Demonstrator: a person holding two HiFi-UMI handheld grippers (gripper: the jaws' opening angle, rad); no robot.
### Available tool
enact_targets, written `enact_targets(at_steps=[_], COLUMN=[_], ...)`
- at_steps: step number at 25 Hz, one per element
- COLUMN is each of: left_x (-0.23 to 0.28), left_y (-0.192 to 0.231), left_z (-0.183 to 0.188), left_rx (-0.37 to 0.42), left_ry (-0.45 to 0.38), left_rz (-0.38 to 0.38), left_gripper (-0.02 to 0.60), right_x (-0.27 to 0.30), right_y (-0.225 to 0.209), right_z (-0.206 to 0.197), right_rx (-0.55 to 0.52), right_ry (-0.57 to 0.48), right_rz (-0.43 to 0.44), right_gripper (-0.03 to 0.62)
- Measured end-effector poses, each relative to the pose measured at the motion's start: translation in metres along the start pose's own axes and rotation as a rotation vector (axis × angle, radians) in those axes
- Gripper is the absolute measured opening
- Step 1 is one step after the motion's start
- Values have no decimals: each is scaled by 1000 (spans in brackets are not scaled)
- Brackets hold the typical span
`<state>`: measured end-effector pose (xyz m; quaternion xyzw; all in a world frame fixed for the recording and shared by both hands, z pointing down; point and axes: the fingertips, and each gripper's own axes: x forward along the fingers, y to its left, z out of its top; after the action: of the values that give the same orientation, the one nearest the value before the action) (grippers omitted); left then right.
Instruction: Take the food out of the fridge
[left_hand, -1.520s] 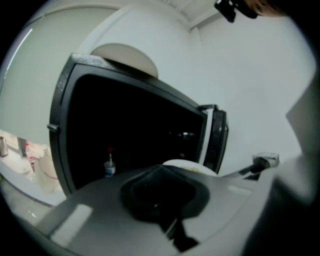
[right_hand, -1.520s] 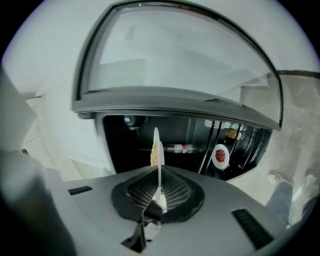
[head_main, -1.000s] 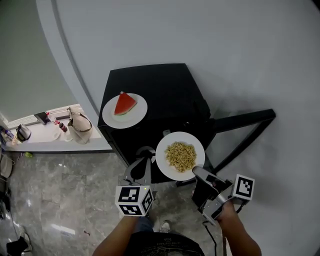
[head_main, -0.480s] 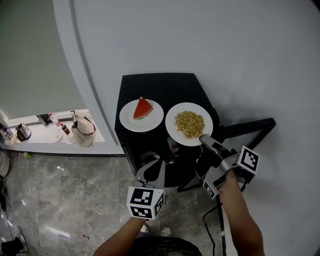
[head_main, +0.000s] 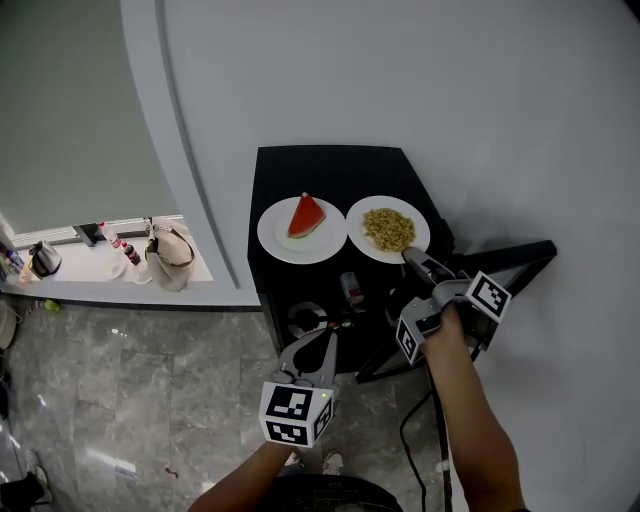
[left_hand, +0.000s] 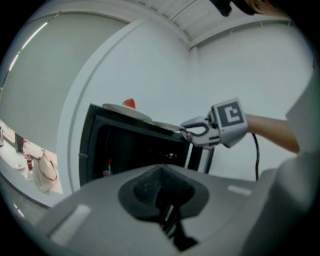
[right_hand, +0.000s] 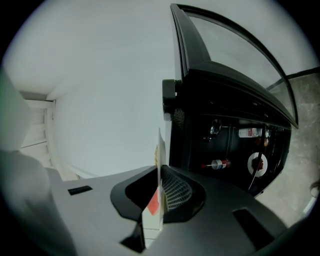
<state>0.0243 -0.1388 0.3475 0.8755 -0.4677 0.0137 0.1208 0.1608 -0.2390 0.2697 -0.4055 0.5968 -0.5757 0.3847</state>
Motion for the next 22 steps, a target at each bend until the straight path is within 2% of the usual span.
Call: enact_targets(at_steps=[9, 19, 22], left_x=[-11, -18, -18], left_y=[2, 3, 4], left_z=[-3, -1, -1], left_rx=[0, -4, -4], left_ry=[-2, -7, -11], left_rz=[9, 24, 27], left_gripper=[-14, -14, -14], right_x=[4, 10, 8], right_y=[-5, -2, 1], right_z=[8, 9, 7], right_rx=[14, 33, 53], right_ry=[-94, -83, -72], right_rz=[6, 73, 118], right_gripper=[12, 14, 69])
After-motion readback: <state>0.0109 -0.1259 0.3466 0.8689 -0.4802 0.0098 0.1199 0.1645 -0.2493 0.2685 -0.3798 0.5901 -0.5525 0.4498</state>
